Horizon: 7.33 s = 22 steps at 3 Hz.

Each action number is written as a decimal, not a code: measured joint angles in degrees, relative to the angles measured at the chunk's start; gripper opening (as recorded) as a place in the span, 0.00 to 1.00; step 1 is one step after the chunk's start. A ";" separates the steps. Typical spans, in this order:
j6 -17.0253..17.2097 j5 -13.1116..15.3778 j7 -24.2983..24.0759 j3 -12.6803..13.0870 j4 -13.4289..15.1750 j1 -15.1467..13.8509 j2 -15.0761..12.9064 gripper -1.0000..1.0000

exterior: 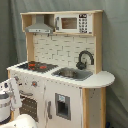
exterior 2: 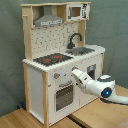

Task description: Play with the kitchen

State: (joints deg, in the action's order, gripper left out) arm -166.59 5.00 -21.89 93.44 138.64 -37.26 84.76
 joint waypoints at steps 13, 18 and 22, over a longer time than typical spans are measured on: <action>10.10 10.04 1.16 -4.44 -18.04 -5.88 1.10 1.00; -0.11 10.09 -9.58 -2.87 -24.30 -16.65 1.33 0.00; -0.81 10.27 9.14 -2.86 -24.12 -16.67 0.92 0.00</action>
State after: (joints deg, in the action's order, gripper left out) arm -167.40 15.26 -12.75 90.58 114.52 -53.93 85.68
